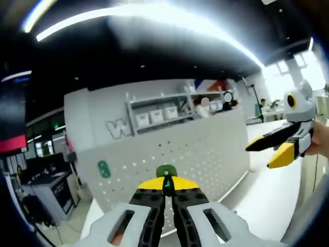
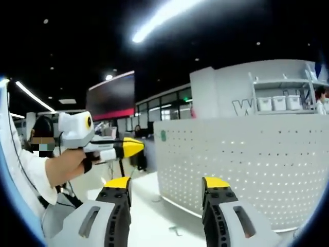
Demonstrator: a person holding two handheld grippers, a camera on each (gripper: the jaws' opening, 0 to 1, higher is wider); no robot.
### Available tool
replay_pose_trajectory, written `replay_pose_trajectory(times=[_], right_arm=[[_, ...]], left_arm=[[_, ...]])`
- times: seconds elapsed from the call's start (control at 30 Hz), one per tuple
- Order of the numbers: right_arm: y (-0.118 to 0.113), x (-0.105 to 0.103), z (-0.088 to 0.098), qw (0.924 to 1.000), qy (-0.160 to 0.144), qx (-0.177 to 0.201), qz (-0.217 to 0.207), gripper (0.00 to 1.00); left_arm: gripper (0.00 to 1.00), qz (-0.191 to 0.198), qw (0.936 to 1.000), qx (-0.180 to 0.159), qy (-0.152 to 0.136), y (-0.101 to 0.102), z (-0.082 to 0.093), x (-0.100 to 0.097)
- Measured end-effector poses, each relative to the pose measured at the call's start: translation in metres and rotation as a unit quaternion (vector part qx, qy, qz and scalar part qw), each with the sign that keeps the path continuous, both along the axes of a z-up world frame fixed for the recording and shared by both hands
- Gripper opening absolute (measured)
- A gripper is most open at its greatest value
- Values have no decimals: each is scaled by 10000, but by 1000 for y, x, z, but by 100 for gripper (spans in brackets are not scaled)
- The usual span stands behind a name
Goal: Insert the hook assembly into the mounting plate slot until the hook locks in place.
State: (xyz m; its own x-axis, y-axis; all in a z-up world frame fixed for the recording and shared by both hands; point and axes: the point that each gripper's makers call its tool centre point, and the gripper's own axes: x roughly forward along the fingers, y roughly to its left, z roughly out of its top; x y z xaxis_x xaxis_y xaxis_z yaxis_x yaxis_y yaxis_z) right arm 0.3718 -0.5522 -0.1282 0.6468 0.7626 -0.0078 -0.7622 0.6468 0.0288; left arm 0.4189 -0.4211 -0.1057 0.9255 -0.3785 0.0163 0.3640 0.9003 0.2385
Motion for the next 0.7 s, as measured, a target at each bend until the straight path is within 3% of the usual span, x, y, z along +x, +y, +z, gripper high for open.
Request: replay_pose_trajectory(times=[0.13,0.53,0.7], right_arm=[[0,0,3,10000,-57,27,-19,64],[0,0,4,9999,-101,-17,-33,64],[-7,3,2,9999,-77,-9,-99,64]], left_arm=[[3,101,9999,-36,-38,6,5,11],[3,428,9985,-284,-164,22,14,44],[3,631,9968,-346,-341,24,23,59]])
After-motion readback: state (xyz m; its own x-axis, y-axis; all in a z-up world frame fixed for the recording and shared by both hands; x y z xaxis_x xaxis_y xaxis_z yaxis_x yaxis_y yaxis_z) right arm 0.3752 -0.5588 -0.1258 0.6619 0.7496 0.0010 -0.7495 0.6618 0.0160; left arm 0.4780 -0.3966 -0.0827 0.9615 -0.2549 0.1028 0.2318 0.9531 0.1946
